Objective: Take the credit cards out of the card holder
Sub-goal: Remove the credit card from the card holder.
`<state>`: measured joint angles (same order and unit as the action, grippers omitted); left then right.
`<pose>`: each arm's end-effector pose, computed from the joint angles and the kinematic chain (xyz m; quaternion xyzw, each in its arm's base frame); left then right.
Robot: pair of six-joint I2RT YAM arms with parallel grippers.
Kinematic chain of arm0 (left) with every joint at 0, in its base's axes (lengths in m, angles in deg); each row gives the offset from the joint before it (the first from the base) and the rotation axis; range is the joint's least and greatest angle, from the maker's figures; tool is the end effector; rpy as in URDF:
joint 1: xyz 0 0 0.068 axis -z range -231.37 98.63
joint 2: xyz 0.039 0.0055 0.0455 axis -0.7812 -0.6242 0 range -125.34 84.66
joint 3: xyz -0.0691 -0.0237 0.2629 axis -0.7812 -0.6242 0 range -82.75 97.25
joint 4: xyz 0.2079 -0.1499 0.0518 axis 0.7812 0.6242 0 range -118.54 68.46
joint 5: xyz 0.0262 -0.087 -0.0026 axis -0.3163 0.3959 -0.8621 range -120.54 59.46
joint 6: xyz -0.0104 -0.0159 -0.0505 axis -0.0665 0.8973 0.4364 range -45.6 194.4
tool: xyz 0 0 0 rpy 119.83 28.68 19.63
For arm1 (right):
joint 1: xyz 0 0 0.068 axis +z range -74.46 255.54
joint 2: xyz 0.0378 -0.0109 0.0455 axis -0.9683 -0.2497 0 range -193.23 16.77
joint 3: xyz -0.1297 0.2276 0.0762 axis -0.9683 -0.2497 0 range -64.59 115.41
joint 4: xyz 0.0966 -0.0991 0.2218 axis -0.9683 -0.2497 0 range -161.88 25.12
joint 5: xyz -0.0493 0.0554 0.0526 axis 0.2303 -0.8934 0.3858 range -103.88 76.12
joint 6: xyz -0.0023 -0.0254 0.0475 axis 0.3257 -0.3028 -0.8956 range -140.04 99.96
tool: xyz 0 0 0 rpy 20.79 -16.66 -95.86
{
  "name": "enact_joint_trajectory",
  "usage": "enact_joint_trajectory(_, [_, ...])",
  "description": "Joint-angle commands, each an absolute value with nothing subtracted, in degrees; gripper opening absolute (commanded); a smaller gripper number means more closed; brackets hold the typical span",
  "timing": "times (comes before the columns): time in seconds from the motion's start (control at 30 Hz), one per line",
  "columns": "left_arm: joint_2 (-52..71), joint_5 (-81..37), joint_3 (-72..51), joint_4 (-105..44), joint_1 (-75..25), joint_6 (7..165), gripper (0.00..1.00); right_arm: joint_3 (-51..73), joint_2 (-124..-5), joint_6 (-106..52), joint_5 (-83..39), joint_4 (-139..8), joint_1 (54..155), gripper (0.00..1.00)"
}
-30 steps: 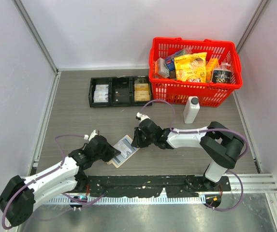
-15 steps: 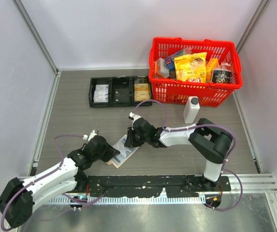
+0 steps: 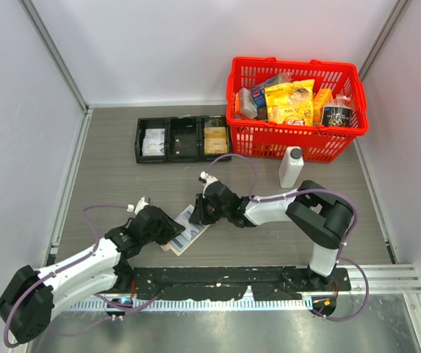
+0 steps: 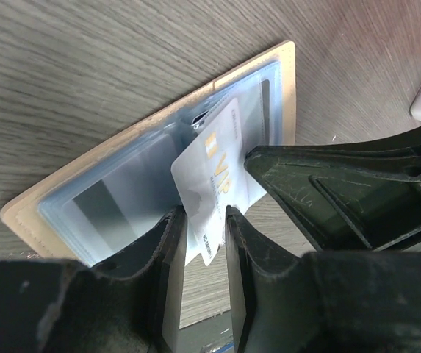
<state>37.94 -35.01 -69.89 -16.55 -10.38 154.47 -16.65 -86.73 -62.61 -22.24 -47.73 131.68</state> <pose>0.1168 -0.0976 0.1404 -0.3235 0.8677 -0.3092 0.2162 0.1936 0.2979 0.1343 -0.1376 0.8879 0.3720 0.2328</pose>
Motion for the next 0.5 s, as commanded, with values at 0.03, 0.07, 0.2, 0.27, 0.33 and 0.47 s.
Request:
enact_joint_trajectory(0.03, [34.9,-36.0,-69.3,-19.0,-10.2,153.5,0.31,-19.2,-88.9,-62.1,-20.8,-54.9,131.9,0.15])
enact_joint_trajectory(0.07, [34.7,-36.1,-69.2,-19.2,-10.2,153.4,0.32,-19.2,-88.9,-62.3,-20.7,-54.8,131.9,0.15])
enact_joint_trajectory(0.2, [34.6,-36.3,-69.1,-19.0,-10.2,153.3,0.26,-19.4,-88.8,-62.4,-20.6,-54.8,131.9,0.15])
enact_joint_trajectory(0.27, [35.5,-36.4,-69.0,-18.0,-10.2,153.4,0.17,-19.4,-88.8,-62.7,-20.5,-54.8,131.8,0.15])
enact_joint_trajectory(0.33, [37.0,-36.5,-68.8,-16.2,-10.2,153.8,0.05,-19.7,-89.0,-62.8,-20.5,-54.2,131.5,0.15])
enact_joint_trajectory(0.47, [41.8,-37.1,-68.7,-11.4,-10.2,155.0,0.0,-21.0,-89.2,-64.2,-21.3,-52.2,130.6,0.15])
